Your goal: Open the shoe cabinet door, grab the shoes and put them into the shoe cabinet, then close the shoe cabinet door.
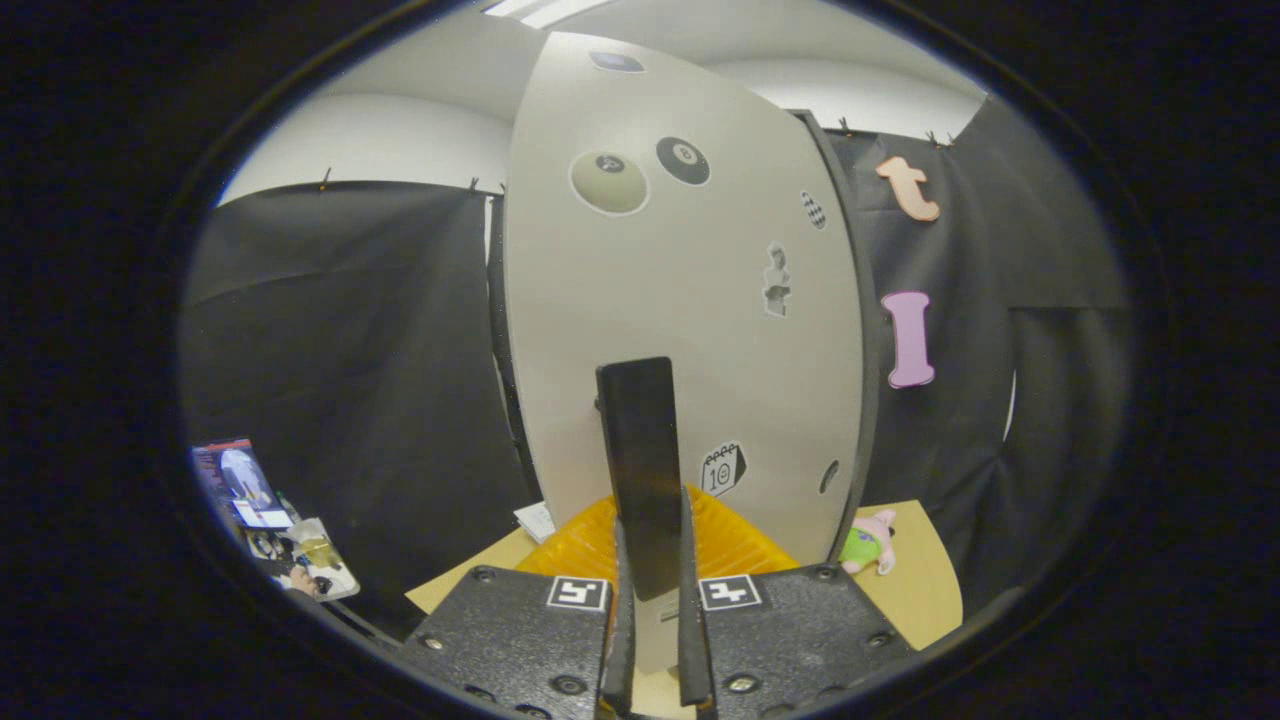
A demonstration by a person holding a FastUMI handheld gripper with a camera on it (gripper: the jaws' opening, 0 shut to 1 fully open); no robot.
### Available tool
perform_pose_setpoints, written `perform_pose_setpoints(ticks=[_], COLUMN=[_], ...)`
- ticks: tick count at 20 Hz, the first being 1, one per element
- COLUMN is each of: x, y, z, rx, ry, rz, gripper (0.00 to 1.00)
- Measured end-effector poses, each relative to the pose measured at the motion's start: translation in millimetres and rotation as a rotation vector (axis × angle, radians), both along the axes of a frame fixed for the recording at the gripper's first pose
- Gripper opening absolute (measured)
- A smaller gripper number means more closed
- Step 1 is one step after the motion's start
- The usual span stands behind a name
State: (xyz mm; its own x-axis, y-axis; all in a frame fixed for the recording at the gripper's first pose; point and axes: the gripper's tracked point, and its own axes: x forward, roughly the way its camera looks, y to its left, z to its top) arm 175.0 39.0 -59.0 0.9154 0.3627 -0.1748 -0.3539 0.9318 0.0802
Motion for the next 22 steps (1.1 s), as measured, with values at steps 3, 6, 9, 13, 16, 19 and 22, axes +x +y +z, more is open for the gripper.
perform_pose_setpoints(ticks=[3,6,9,13,16,19,22], x=[-6.9,-18.0,-17.7,-12.4,-3.1,-6.1,-11.9], y=[-14.9,-34.0,-53.5,-79.8,-94.6,-114.4,-109.9], z=[1.9,4.1,7.0,17.2,24.8,26.5,36.6], rx=[-0.01,-0.048,-0.1,-0.137,-0.13,-0.112,-0.091], ry=[-0.013,-0.028,-0.056,-0.108,-0.156,-0.155,-0.203], rz=[-0.03,-0.09,-0.151,-0.225,-0.288,-0.369,-0.363], gripper=[0.2,0.19,0.19,0.14,0.11,0.1,0.09])
